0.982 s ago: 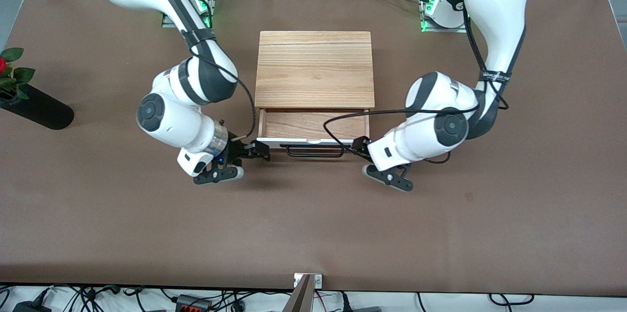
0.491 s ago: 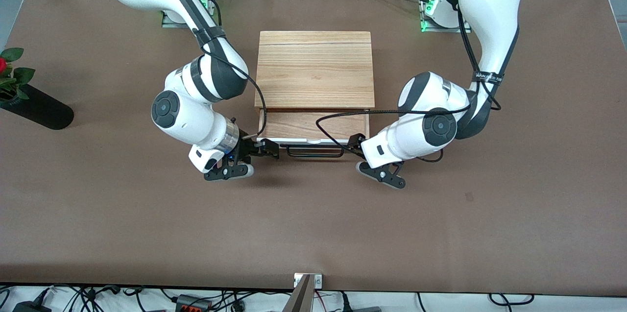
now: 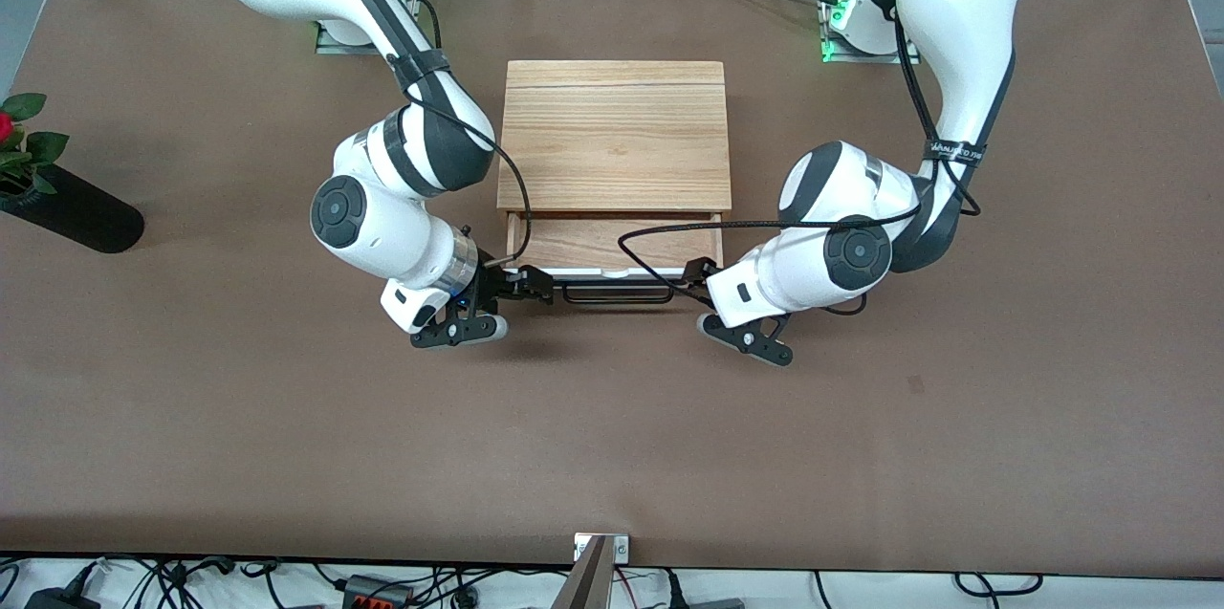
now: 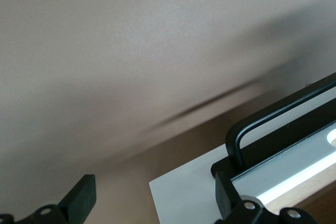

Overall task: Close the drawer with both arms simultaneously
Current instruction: 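Push the drawer front into the box with both grippers together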

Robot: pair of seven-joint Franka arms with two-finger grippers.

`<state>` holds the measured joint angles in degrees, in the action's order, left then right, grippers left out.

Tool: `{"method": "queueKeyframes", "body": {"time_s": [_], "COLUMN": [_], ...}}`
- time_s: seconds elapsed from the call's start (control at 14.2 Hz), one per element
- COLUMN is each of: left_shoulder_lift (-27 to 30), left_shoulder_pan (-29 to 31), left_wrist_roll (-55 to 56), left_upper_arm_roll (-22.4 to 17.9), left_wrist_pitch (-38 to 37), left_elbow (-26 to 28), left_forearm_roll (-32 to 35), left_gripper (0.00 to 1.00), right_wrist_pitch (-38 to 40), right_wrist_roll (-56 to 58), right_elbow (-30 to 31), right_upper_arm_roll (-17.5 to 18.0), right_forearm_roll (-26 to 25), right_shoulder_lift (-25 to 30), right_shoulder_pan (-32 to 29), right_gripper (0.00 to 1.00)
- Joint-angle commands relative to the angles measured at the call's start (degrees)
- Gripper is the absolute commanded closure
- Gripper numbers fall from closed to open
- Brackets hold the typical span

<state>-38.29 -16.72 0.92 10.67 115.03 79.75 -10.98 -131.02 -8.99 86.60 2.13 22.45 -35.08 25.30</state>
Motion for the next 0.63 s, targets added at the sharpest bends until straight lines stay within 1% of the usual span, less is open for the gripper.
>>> {"method": "queueKeyframes", "body": {"time_s": [0.0,0.14,0.35,0.56], "left_shoulder_lift": [0.1,-0.5,-0.6,-0.7], "left_shoulder_pan": [-0.1,0.2,0.4,0.3], "left_wrist_roll": [-0.2,-0.4,-0.4,-0.5], "left_upper_arm_roll": [0.4,0.3,0.3,0.3], "left_wrist_pitch": [-4.2,-7.4,-8.2,-9.4], "left_elbow": [-0.3,-0.2,-0.2,-0.2], "left_forearm_roll": [-0.5,-6.0,-6.4,-6.4], "left_gripper": [0.00,0.00,0.00,0.00], "right_wrist_pitch": [0.8,3.7,8.5,17.9], "right_wrist_roll": [-0.5,-0.4,-0.4,-0.8], "right_elbow": [0.8,1.1,1.1,1.1], "right_upper_arm_roll": [-0.5,-0.5,-0.5,-0.5], "right_forearm_roll": [0.5,0.5,0.6,0.6], "right_shoulder_lift": [0.0,0.0,0.0,0.0], "right_shoulder_pan": [0.6,0.4,0.3,0.5], "right_gripper": [0.00,0.00,0.00,0.00]}}
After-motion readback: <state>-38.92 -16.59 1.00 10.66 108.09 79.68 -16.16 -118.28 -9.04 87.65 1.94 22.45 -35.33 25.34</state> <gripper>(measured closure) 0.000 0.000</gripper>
